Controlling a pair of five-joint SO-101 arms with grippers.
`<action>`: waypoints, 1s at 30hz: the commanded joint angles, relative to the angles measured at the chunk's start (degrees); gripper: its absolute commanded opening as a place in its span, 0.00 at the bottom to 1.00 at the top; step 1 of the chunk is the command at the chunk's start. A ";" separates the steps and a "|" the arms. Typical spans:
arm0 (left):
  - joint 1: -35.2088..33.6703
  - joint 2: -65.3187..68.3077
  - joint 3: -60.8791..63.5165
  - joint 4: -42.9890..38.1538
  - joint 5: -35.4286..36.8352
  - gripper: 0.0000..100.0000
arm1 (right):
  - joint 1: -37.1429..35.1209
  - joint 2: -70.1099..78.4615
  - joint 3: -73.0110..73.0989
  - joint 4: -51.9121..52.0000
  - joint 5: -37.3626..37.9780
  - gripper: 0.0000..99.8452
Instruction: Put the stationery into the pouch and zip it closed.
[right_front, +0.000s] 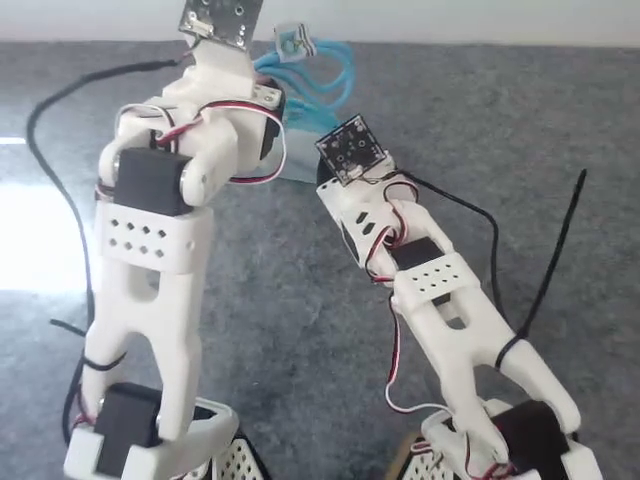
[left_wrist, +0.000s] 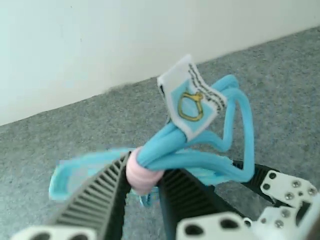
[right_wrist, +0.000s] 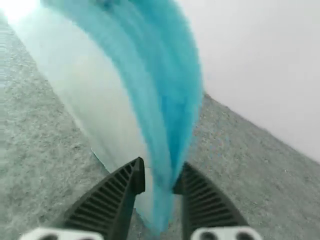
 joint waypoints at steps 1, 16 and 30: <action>-0.44 -0.18 -2.68 -1.32 0.00 0.01 | 1.89 -0.22 -3.25 -0.66 0.62 0.01; -1.76 0.97 -2.77 -7.30 4.13 0.01 | 1.98 -20.88 -3.34 21.05 3.34 0.01; -5.45 9.23 -2.95 -15.65 6.51 0.01 | 1.19 -37.76 7.91 30.20 3.78 0.01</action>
